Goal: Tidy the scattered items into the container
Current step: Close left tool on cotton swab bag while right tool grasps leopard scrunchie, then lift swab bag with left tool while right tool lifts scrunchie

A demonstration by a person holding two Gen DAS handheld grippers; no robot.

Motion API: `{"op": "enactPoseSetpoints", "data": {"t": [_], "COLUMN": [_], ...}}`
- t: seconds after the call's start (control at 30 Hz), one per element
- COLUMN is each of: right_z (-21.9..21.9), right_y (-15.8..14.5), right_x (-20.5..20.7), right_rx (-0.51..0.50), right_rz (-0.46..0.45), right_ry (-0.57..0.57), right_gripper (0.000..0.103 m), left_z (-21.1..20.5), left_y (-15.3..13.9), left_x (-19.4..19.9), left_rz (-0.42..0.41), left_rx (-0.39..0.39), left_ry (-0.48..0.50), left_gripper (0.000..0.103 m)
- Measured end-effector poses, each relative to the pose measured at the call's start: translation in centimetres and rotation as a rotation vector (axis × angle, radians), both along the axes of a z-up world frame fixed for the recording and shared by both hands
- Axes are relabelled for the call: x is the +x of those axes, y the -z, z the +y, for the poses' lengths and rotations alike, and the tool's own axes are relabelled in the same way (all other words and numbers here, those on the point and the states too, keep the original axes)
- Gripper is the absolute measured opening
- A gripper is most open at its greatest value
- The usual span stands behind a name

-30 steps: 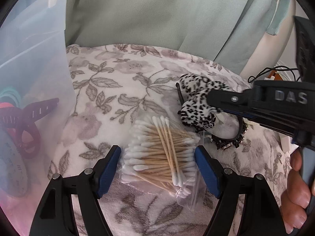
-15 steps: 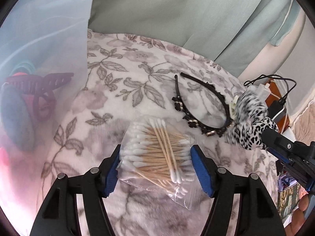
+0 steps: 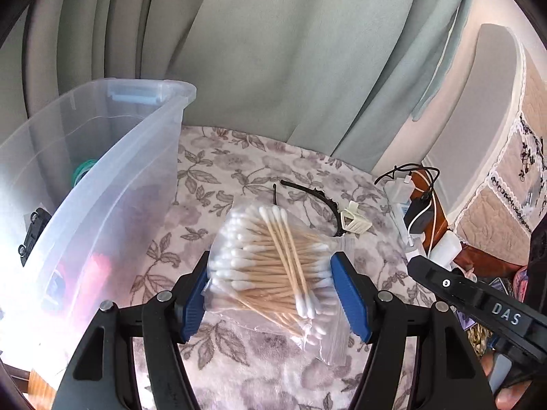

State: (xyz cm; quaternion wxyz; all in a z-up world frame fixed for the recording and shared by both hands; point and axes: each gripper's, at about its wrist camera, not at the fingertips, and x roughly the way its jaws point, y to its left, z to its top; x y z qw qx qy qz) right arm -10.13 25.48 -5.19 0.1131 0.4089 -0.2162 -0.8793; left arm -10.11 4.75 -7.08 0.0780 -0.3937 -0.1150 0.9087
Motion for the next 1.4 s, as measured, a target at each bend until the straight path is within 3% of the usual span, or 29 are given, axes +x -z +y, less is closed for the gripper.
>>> {"op": "enactPoseSetpoints", "data": {"t": [0.07,0.13,0.2,0.23,0.63,0.8,1.17,1.4], "right_z": [0.1,-0.2,-0.8,-1.1,-2.2,-1.7,-3.4,-3.4], "right_y": [0.7,1.2,1.7,1.9,7.3,9.3,11.1,10.9], "right_x": [0.0,-0.3,-0.8,-1.0,-5.3,-6.4,-7.4,-7.2], "right_rx": [0.012,0.024,0.044,0.053,0.196,0.168,0.23,0.229], "right_rz": [-0.024,-0.035,-0.044,-0.046,-0.126,-0.174,-0.179,-0.176], "right_ry": [0.006,0.002,-0.016,-0.028,0.001,0.005,-0.018,-0.013], "right_gripper": [0.019,0.028,0.053,0.056,0.069,0.072,0.083,0.082], "left_z": [-0.3,-0.5,-0.8,-0.9,-1.4,-1.7,-1.7,-1.7], "left_y": [0.0,0.2,0.1,0.1,3.7,5.6,8.0,7.7], "left_x": [0.4,0.4,0.3,0.2,-1.9,-3.2,-4.5,-4.3], "left_rz": [-0.011,-0.015,-0.013,-0.011,-0.082,-0.127,-0.18,-0.175], "left_rx": [0.006,0.011,0.012,0.012,0.009,0.031,0.054,0.055], "left_ry": [-0.004,-0.013,-0.019,-0.02,-0.001,-0.006,-0.006,-0.008], "left_gripper": [0.069,0.069,0.069,0.069,0.069,0.069,0.069,0.069]}}
